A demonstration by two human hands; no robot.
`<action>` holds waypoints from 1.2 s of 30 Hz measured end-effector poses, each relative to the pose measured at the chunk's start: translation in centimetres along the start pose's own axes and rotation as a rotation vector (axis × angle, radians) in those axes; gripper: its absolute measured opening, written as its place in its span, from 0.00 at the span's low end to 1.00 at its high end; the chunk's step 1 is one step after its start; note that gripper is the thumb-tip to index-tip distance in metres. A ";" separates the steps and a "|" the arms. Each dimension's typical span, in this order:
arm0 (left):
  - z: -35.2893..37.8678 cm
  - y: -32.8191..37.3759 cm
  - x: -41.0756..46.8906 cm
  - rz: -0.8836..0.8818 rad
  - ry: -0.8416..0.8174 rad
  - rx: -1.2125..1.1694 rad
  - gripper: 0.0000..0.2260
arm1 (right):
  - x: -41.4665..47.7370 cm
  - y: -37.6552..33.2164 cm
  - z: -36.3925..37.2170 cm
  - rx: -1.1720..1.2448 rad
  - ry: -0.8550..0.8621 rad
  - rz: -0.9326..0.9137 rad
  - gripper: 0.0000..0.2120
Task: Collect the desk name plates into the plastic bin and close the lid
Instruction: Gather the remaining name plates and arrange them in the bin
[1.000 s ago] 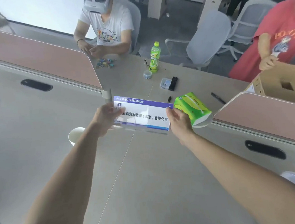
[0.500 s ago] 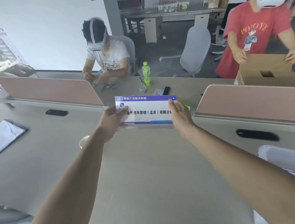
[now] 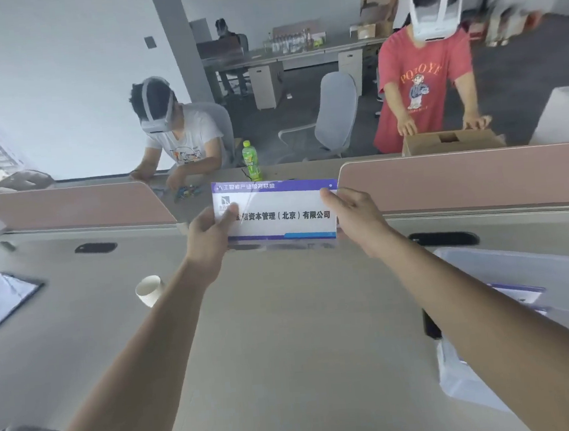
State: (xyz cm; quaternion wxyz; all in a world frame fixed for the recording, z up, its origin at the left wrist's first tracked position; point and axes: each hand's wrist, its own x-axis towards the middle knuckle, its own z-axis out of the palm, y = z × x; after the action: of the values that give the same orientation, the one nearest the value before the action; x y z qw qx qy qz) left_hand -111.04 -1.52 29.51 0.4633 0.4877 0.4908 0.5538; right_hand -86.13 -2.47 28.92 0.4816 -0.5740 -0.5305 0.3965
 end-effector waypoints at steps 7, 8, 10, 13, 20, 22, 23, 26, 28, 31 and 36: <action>4.2 -0.2 -2.7 0.048 -0.223 -0.074 0.09 | -6.8 -4.6 -6.8 -0.429 0.093 -0.064 0.17; 4.8 -0.4 -3.3 0.050 -0.258 -0.079 0.09 | -7.9 -5.4 -7.4 -0.451 0.096 -0.062 0.16; 6.1 -0.5 -4.8 0.046 -0.338 -0.079 0.09 | -10.3 -6.9 -8.4 -0.479 0.057 -0.046 0.09; 8.2 -0.8 -6.5 0.032 -0.454 -0.062 0.12 | -13.3 -8.0 -9.4 -0.619 -0.039 0.027 0.07; 14.3 0.7 -11.4 0.044 -0.798 -0.016 0.10 | -19.5 -9.0 -12.3 -0.815 -0.144 0.177 0.12; 16.2 1.1 -12.7 0.061 -0.880 -0.003 0.15 | -21.1 -8.9 -13.7 -0.762 -0.162 0.205 0.11; 17.2 1.3 -13.2 0.066 -0.903 0.001 0.18 | -21.8 -8.8 -14.4 -0.748 -0.164 0.214 0.09; 20.6 1.8 -14.9 0.073 -0.939 0.028 0.19 | -23.8 -7.9 -17.4 -0.756 -0.120 0.223 0.08; 23.2 2.0 -16.1 0.074 -0.925 0.022 0.16 | -24.7 -7.0 -19.9 -0.765 -0.069 0.213 0.08; 27.8 2.3 -18.0 0.102 -0.853 0.011 0.11 | -25.7 -5.6 -24.1 -0.725 0.021 0.192 0.06; 35.6 3.1 -20.9 0.006 -0.592 -0.053 0.22 | -25.6 -3.7 -31.4 -0.692 0.199 0.219 0.07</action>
State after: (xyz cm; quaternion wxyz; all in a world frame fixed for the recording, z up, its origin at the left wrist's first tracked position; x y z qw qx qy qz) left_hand -73.76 -19.31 32.29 0.5972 0.6172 0.3181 0.4015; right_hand -59.79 -32.09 38.04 0.2633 -0.7917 -0.5192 0.1852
